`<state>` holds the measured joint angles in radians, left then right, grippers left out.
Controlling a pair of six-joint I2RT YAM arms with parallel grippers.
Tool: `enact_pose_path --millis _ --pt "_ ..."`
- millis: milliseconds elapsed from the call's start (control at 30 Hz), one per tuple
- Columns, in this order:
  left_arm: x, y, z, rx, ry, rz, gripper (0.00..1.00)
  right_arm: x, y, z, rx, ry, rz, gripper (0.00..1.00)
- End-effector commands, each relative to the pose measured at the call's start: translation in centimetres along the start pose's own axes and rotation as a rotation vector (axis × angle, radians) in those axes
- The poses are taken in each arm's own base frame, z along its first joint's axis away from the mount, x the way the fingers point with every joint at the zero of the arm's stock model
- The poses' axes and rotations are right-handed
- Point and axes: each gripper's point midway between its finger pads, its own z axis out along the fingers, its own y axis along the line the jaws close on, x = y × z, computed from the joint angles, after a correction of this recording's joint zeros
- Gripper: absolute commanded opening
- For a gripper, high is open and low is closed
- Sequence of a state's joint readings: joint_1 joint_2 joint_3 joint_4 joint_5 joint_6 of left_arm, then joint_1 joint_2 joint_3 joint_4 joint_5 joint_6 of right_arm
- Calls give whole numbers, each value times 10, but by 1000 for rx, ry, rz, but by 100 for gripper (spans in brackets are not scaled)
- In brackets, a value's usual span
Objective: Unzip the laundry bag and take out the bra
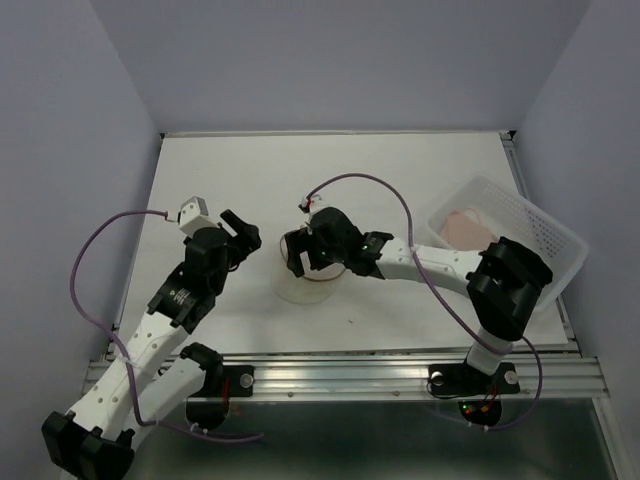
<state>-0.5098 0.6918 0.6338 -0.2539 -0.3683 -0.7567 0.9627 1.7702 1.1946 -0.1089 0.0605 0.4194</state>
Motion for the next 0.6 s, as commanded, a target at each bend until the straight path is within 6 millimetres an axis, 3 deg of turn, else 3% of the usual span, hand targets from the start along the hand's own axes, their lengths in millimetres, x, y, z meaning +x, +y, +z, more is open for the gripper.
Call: enact_pose_path --millis 0,133,167,233,267,333,367,400,433,533,567 --pt "-38 -15 9 35 -45 93 83 -63 -32 -35 112 -160 -45 97" --pt "-51 -15 16 38 -38 128 84 -84 -67 -59 201 -233 -16 100" --pt "-59 -11 17 20 -51 127 85 -92 -95 -67 253 -252 24 100" --pt "-69 -8 15 7 -63 137 86 -99 -125 -88 297 -290 79 100" --pt "-76 -1 13 -13 -75 151 86 -105 -157 -102 368 -316 125 100" --pt "-84 5 10 -30 -87 164 87 -104 -185 -127 454 -346 151 100" --pt "-87 10 6 -44 -93 178 89 -116 -190 -154 480 -410 158 100" --pt "-95 14 2 -59 -112 175 90 -120 -208 -176 562 -453 177 100" --pt "-98 17 -1 -68 -120 176 90 -117 -213 -192 611 -464 168 100" --pt "-113 20 -23 -84 -172 188 96 -128 -216 -281 752 -636 200 100" --pt "-114 21 -23 -90 -176 188 96 -122 -221 -284 785 -618 203 100"
